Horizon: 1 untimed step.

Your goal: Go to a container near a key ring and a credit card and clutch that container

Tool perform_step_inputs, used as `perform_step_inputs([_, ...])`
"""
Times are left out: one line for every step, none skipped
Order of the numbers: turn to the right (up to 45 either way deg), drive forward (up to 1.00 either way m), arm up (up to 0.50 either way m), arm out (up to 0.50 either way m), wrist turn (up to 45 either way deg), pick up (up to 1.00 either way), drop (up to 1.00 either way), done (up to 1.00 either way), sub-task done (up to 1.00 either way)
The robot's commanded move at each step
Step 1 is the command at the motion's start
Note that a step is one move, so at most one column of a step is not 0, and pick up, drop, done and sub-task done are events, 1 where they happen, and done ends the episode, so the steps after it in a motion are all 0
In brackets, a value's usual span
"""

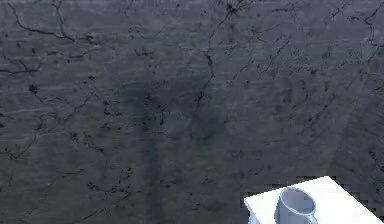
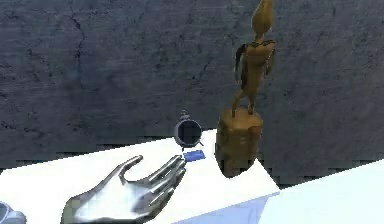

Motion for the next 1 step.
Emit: perform_step_inputs([-45.0, 0.00, 0.00, 0.00, 0.0, 0.00, 0.00, 0.00, 0.00])
